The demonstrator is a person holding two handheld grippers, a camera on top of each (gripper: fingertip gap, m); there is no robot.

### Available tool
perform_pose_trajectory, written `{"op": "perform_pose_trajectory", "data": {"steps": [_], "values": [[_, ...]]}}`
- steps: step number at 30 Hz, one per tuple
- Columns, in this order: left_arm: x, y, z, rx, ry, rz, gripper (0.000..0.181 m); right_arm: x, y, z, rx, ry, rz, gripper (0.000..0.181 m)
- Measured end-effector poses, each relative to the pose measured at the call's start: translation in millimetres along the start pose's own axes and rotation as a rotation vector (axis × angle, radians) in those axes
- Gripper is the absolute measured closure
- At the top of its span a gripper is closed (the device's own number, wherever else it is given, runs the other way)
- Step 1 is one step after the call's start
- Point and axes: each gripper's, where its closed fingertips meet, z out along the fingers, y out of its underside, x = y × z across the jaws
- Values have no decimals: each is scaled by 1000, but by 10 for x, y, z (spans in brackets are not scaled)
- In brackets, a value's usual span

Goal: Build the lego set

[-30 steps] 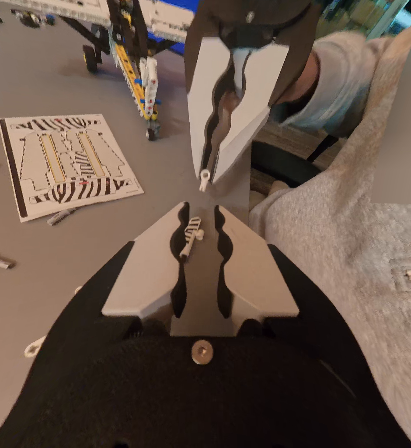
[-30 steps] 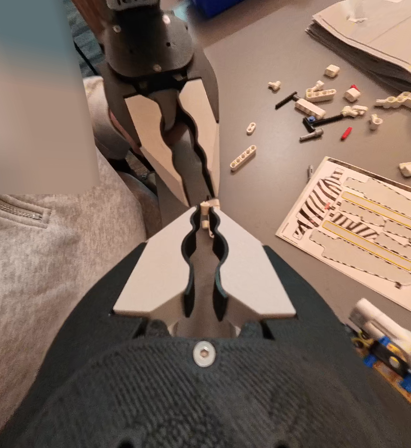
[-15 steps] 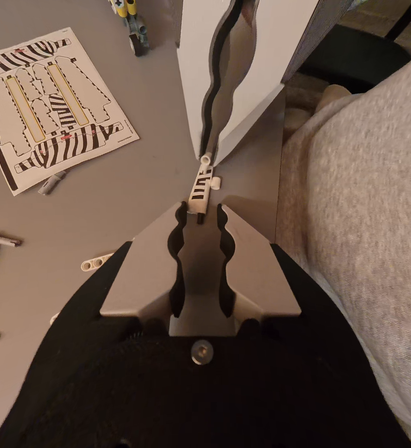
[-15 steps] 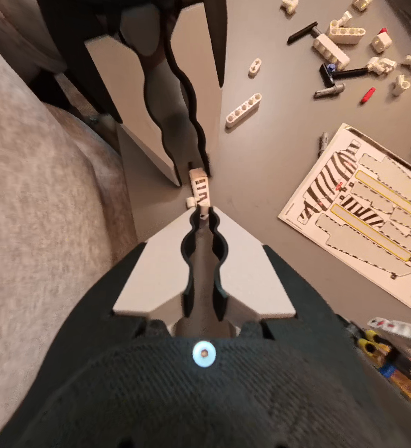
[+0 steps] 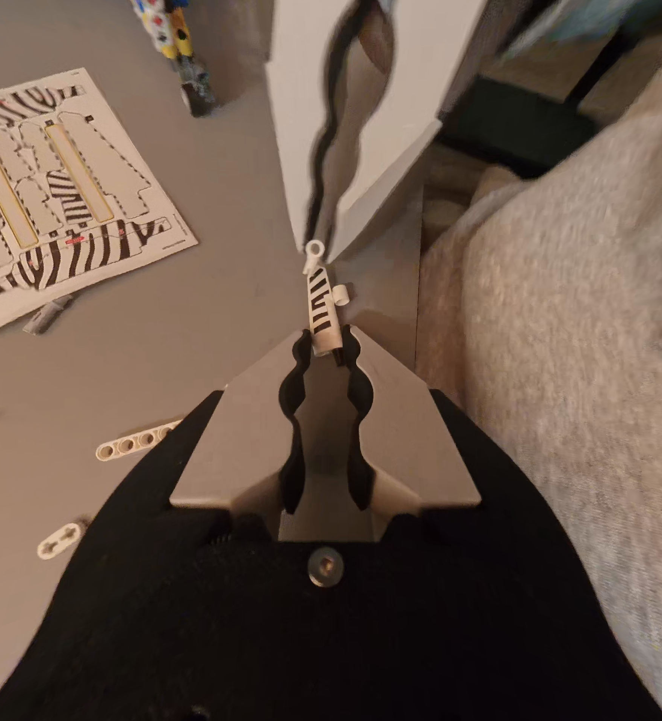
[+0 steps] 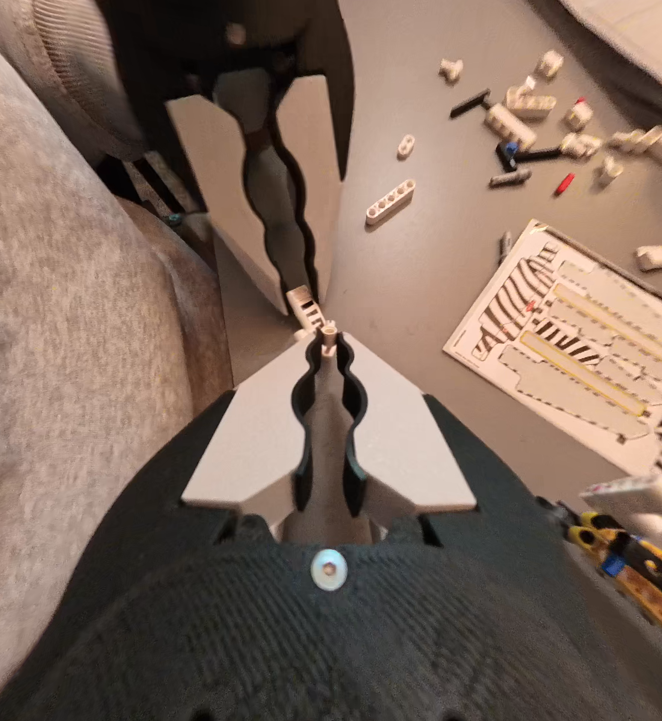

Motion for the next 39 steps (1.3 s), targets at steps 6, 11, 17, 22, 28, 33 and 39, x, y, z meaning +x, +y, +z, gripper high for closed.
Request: {"op": "perform_pose_trajectory", "data": {"steps": [6, 11, 17, 22, 28, 33, 39], "values": [[11, -188, -153, 183, 335, -486, 167, 47, -80, -151, 87, 104, -213, 175], [-10, -129, -144, 170, 392, -608, 167, 7, -138, -129, 116, 155, -343, 175], [17, -151, -125, 174, 446, -678, 167, -79, -165, -43, 122, 109, -401, 175], [-23, -184, -182, 220, 492, -743, 167, -69, -204, -51, 134, 152, -489, 175], [-17, -173, -166, 208, 518, -792, 167, -115, -212, 11, 131, 165, -567, 176], [34, -134, -129, 163, 528, -791, 166, -77, -205, 96, 111, 213, -610, 175], [27, -97, -103, 140, 492, -779, 164, -47, -158, 150, 99, 160, -543, 175]]}}
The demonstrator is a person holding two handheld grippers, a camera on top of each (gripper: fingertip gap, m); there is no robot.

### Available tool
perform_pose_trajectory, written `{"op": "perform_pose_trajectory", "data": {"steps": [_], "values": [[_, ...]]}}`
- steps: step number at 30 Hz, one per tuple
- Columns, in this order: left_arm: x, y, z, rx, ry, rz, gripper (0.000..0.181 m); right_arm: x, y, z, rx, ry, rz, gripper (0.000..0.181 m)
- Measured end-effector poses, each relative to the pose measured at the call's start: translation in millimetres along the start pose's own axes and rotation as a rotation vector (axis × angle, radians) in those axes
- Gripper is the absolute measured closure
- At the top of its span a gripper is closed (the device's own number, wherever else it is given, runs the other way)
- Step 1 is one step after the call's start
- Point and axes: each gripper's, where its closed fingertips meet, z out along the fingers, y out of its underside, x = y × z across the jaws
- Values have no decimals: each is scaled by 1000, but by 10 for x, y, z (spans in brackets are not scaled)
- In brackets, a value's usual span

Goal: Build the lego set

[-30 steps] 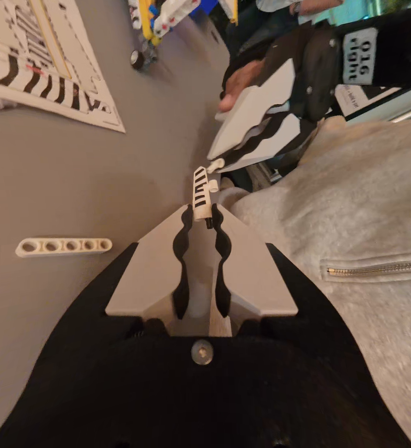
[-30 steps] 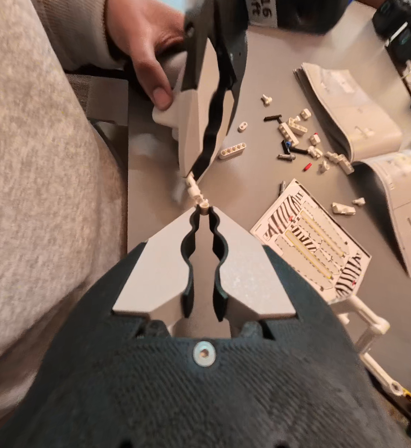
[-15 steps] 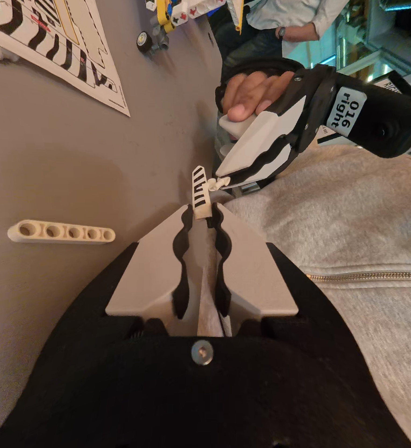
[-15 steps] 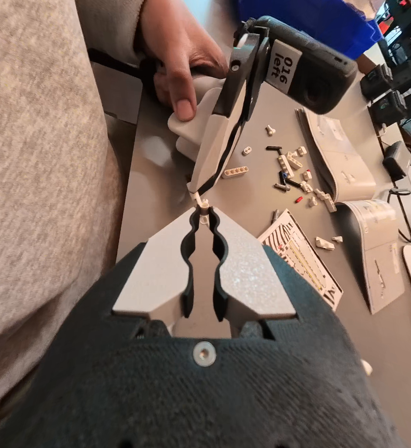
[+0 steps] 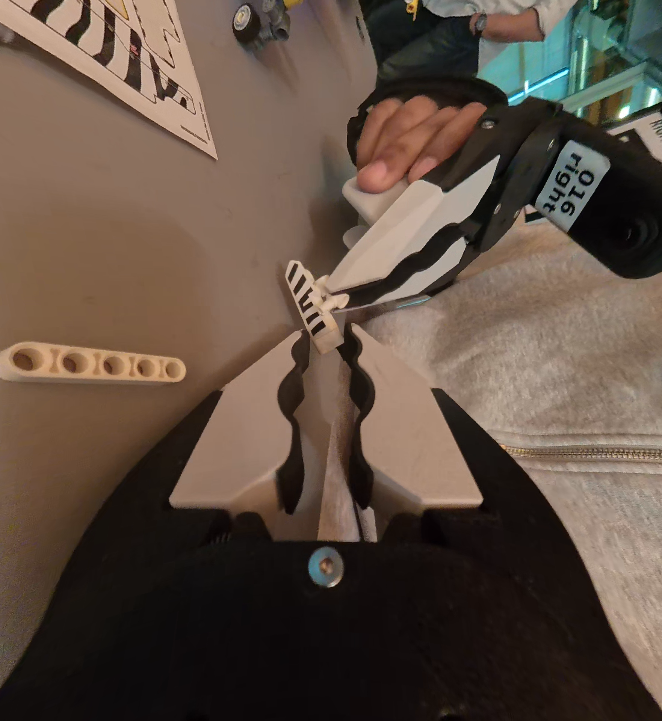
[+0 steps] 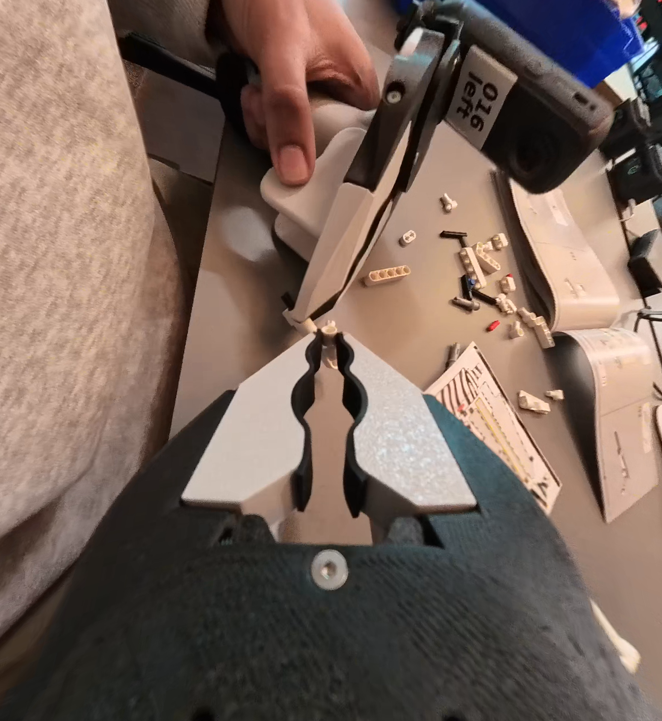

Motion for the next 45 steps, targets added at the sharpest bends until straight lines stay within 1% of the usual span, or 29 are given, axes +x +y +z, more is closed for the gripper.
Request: {"op": "perform_pose_trajectory", "data": {"steps": [3, 7, 13, 18, 22, 26, 29, 31, 35, 37, 40, 41, 45], "values": [[-49, 18, 5, -14, -65, 40, 162, 2, 70, 46, -25, -19, 37, 175], [-74, 15, -7, -14, -130, 87, 160, 40, 67, 90, -17, -29, 93, 175], [-115, -50, -83, 57, -260, 174, 146, 66, 116, 149, -37, -64, 155, 176], [-175, -93, -96, 93, -371, 256, 147, 43, 140, 198, -49, -77, 166, 176], [-191, -115, -81, 72, -505, 382, 143, 124, 114, 161, -17, -72, 248, 176], [-147, -140, -23, 94, -613, 483, 142, 288, 135, 51, 19, -38, 365, 175], [-187, -162, -32, 114, -740, 554, 145, 331, 169, -7, 33, -27, 425, 175], [-182, -146, -2, 112, -770, 589, 157, 326, 196, -23, 34, -16, 453, 175], [-243, -119, 21, 88, -847, 621, 167, 259, 217, -34, 40, 0, 479, 175], [-249, -133, -4, 89, -878, 625, 166, 212, 198, -48, 51, 5, 484, 175], [-225, -191, -71, 128, -920, 648, 151, 159, 184, -87, 68, 18, 494, 175], [-226, -197, -79, 130, -928, 649, 149, 145, 187, -103, 73, 24, 498, 175], [-318, -129, 16, 70, -929, 630, 161, 155, 175, -181, 109, 59, 509, 175]]}}
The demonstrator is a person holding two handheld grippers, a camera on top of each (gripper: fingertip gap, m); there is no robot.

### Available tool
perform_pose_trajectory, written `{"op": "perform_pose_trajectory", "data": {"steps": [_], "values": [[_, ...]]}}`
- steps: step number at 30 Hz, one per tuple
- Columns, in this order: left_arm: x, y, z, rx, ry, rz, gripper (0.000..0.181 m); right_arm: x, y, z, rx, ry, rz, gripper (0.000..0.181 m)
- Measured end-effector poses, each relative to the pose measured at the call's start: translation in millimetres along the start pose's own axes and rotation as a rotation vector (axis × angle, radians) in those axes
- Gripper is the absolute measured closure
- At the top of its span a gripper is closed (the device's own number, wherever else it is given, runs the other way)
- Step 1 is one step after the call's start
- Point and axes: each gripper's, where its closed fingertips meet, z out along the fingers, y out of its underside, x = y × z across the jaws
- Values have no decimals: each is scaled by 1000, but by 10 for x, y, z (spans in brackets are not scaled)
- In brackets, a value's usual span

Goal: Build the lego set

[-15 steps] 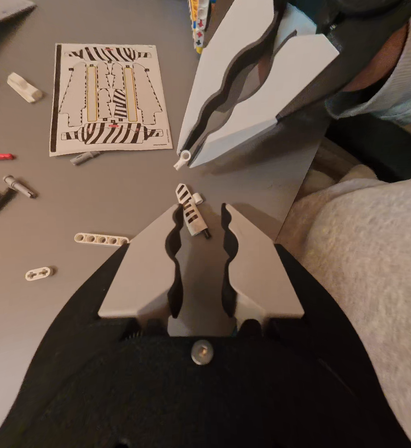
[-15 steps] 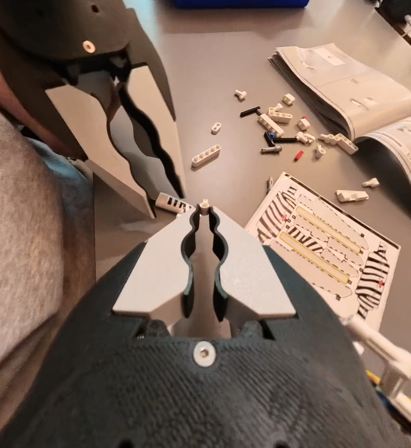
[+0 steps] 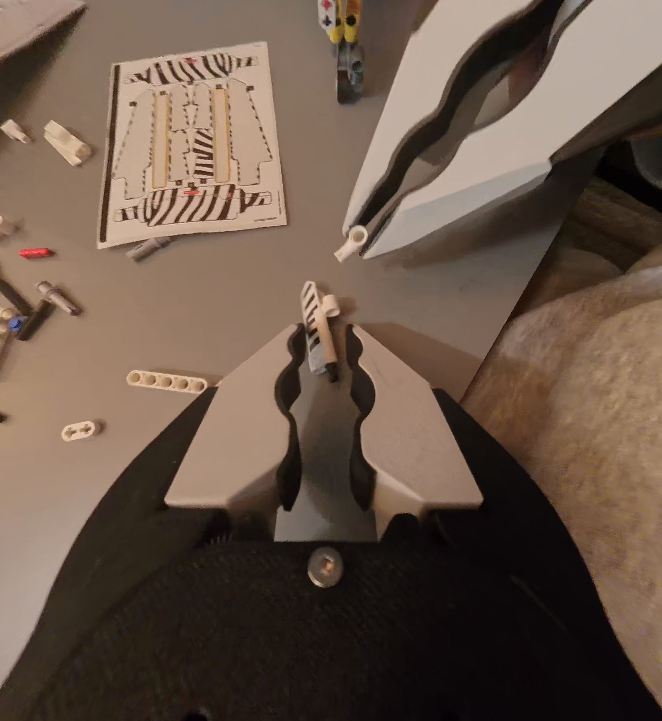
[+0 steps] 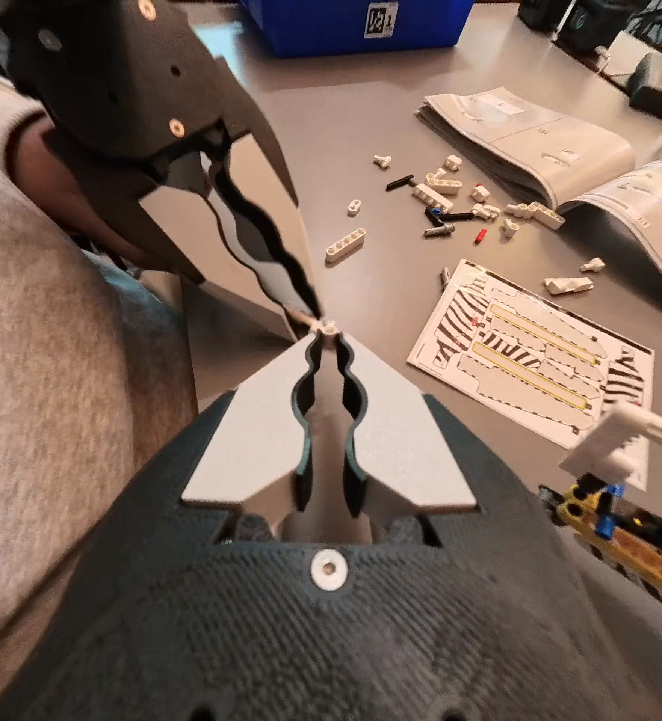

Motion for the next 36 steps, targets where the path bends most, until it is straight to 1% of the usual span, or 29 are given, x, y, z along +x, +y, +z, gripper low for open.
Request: {"op": "perform_pose_trajectory", "data": {"steps": [1, 2, 4, 6, 8, 11, 13, 15, 17, 21, 25, 28, 31, 36], "values": [[24, -7, 10, 6, 4, 11, 168, 13, -16, -21, 15, 9, 6, 175], [21, -15, 16, 5, -13, 23, 171, 28, -29, -38, 27, 18, 15, 175], [-2, -18, 21, -8, -58, 52, 172, 59, -52, -71, 48, 43, 22, 175], [2, -13, 18, -19, -70, 61, 172, 89, -60, -100, 59, 75, 20, 175], [33, -10, 11, -25, -43, 48, 172, 105, -67, -153, 78, 112, 5, 175], [123, -7, -2, -26, 52, 13, 172, 92, -43, -217, 81, 137, -10, 175], [194, -4, -12, -29, 123, 12, 172, -19, 99, -213, -1, 82, -22, 175], [232, -13, -12, -27, 164, 28, 172, -20, 250, -208, -89, 90, -55, 175], [248, -21, -4, -44, 184, 48, 172, -39, 309, -196, -141, 99, -102, 175], [265, -44, 24, -60, 208, 103, 172, -153, 270, -147, -197, 58, -180, 175], [292, -61, 35, -46, 287, 105, 172, -165, 269, -110, -288, -30, -218, 175], [297, -70, 38, -42, 357, 79, 172, -105, 233, -134, -380, -108, -216, 175], [301, -83, 48, -31, 402, 60, 172, -122, 153, -157, -463, -223, -188, 176], [302, -81, 61, -32, 396, 90, 172, -104, 207, -132, -671, -359, -196, 176]]}}
